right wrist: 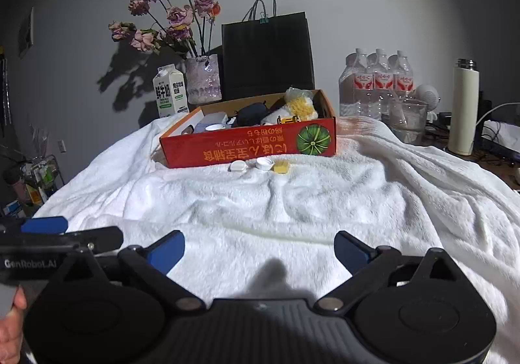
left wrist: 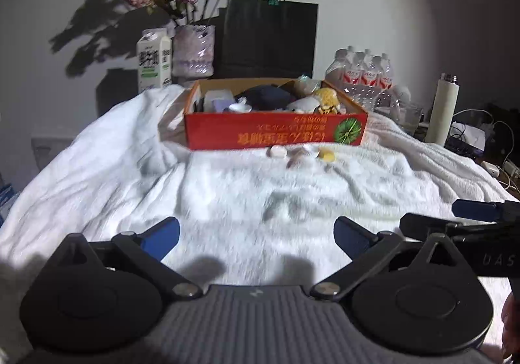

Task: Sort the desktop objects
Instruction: 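Grasp the small white cap with the left tool while the right tool grasps the yellow sponge piece, then carry the small cap and sponge piece into the box and open both tools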

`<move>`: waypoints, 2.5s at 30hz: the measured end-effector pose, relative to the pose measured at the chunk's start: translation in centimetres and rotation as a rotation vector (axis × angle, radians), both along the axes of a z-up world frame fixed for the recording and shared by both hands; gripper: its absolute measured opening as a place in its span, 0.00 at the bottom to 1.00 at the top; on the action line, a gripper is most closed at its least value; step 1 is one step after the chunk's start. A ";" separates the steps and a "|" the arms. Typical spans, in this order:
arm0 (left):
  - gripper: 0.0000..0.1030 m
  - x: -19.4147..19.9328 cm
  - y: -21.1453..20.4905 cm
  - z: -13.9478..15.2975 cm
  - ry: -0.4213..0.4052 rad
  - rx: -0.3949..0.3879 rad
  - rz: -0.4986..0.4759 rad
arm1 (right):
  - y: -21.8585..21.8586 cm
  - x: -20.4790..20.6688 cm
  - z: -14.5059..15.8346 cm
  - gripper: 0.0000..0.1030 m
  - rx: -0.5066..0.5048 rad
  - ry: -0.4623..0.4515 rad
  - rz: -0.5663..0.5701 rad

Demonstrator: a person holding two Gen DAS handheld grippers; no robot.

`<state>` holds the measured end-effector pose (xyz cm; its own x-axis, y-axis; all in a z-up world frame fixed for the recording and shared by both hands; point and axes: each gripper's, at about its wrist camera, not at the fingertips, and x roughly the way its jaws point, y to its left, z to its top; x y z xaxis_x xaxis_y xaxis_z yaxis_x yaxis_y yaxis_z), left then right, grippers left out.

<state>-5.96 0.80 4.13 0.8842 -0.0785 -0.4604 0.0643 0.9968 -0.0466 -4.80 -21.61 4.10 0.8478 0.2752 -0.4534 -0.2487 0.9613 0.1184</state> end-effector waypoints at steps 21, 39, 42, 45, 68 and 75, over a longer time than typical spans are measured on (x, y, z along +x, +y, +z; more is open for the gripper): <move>0.61 24.1 -2.6 -4.1 0.159 0.060 -0.151 | 3.6 23.8 -2.6 0.45 -0.154 0.209 0.096; 0.27 24.0 -3.7 -3.8 0.157 0.084 -0.154 | 2.5 22.3 -2.0 0.20 -0.104 0.135 0.066; 0.27 22.1 -3.3 -2.5 0.120 0.067 -0.146 | 2.1 21.3 -0.6 0.20 -0.092 0.102 0.058; 0.27 19.7 -3.0 -0.8 0.078 0.049 -0.143 | 2.1 19.4 1.0 0.20 -0.096 0.059 0.068; 0.27 -4.4 -2.1 2.7 -0.112 0.058 -0.118 | 0.3 -5.2 3.4 0.20 -0.069 -0.239 0.012; 0.27 -5.7 -0.9 2.9 -0.141 0.071 -0.076 | 1.3 -6.4 3.2 0.20 -0.074 -0.237 0.043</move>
